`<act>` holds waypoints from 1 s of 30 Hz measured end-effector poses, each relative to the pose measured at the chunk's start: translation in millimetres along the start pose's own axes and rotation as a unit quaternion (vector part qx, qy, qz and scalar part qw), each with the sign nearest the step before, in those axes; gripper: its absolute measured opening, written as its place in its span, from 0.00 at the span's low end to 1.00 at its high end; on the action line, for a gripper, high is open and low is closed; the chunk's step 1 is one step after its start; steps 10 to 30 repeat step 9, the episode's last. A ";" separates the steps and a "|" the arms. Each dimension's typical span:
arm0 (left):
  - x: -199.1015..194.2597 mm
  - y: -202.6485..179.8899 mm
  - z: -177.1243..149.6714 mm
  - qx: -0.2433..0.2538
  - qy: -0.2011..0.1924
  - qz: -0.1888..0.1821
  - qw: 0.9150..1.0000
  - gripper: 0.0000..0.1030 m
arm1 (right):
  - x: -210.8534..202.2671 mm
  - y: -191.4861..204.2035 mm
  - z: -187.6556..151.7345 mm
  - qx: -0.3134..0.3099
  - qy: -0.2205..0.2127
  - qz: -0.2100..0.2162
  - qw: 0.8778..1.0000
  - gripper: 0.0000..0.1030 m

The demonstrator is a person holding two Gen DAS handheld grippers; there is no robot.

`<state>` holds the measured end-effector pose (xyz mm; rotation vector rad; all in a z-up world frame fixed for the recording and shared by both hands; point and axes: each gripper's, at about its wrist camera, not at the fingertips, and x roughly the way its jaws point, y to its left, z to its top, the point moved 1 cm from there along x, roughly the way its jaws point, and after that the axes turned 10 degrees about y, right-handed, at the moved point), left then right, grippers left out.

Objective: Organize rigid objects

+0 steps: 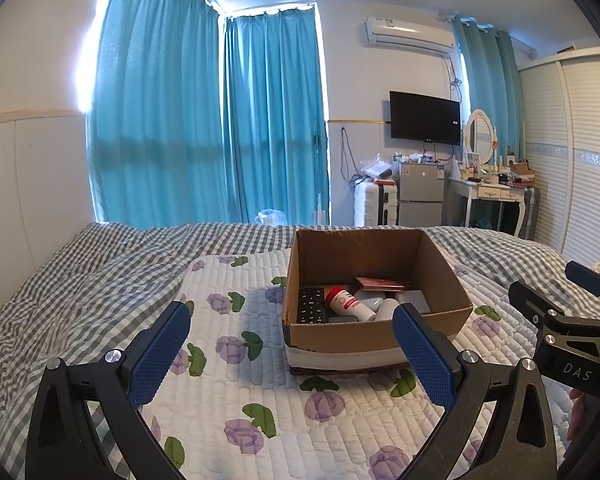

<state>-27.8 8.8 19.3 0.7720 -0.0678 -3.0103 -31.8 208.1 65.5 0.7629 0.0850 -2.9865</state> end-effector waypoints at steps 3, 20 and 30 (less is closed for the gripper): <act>-0.1 -0.5 -0.5 0.000 -0.001 0.001 1.000 1.00 | 0.7 0.3 -0.1 -0.001 0.002 0.000 1.000 1.00; 1.6 0.7 -1.0 -0.003 0.000 0.000 1.000 1.00 | 1.7 1.5 -1.5 -0.002 0.007 0.001 1.000 1.00; 1.6 0.7 -1.0 -0.003 0.000 0.000 1.000 1.00 | 1.7 1.5 -1.5 -0.002 0.007 0.001 1.000 1.00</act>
